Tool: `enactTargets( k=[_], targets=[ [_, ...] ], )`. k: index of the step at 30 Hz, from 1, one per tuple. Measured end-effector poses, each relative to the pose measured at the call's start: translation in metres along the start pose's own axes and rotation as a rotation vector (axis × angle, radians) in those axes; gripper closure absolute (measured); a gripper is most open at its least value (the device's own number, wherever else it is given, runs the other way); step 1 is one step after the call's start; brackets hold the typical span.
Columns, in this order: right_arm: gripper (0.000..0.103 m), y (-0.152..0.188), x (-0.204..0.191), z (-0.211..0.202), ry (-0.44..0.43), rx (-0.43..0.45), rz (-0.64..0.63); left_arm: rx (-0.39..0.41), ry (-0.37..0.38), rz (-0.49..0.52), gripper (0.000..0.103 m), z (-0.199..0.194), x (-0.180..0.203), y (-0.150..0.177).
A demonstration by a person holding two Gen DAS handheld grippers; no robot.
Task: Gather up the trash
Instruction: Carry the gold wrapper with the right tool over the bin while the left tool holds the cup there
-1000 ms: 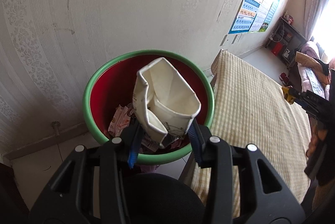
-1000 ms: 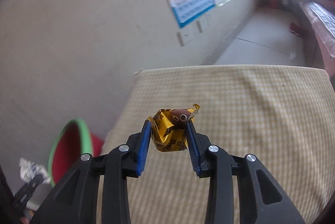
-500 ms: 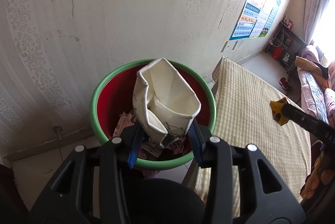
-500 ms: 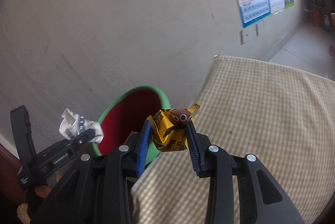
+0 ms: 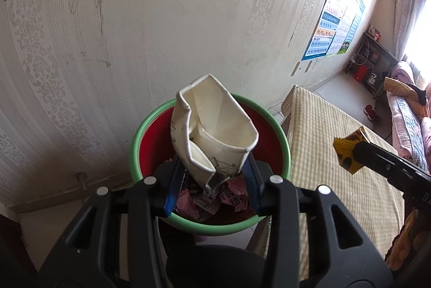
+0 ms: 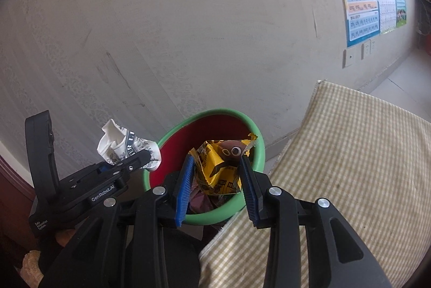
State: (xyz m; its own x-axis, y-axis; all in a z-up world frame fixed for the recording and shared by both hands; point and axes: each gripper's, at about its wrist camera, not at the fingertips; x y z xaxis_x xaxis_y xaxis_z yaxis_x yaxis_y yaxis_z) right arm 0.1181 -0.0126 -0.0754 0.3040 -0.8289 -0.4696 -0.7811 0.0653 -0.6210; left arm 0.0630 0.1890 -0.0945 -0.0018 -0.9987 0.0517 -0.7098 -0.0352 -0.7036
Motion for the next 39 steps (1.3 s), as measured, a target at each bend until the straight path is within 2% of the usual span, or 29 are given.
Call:
enactTargets(
  k=[6,22,39],
  targets=[
    [0.069,-0.002,-0.013,0.009,-0.024,0.006,-0.028,-0.014,-0.003,0.000,0.064,0.007,-0.003,-0.001],
    [0.068,-0.011,-0.012,0.047,-0.028,-0.052,-0.045,-0.044,-0.003,-0.001,0.064,0.032,-0.015,-0.012],
    [0.067,-0.012,-0.010,0.067,-0.019,-0.081,-0.050,-0.075,-0.002,0.002,0.064,0.052,-0.022,-0.014]
  ],
)
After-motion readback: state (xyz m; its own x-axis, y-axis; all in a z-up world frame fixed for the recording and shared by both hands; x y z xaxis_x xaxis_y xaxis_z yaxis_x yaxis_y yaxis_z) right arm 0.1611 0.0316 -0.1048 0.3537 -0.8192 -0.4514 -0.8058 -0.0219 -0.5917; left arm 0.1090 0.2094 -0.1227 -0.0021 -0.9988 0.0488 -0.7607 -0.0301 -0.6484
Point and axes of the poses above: each gripper's, at about its wrist camera, not at the fingertips, and z roughly the way its jaws point, x to its right, y to its underside, and after that the axes turned 8 degrees about z, right-handed
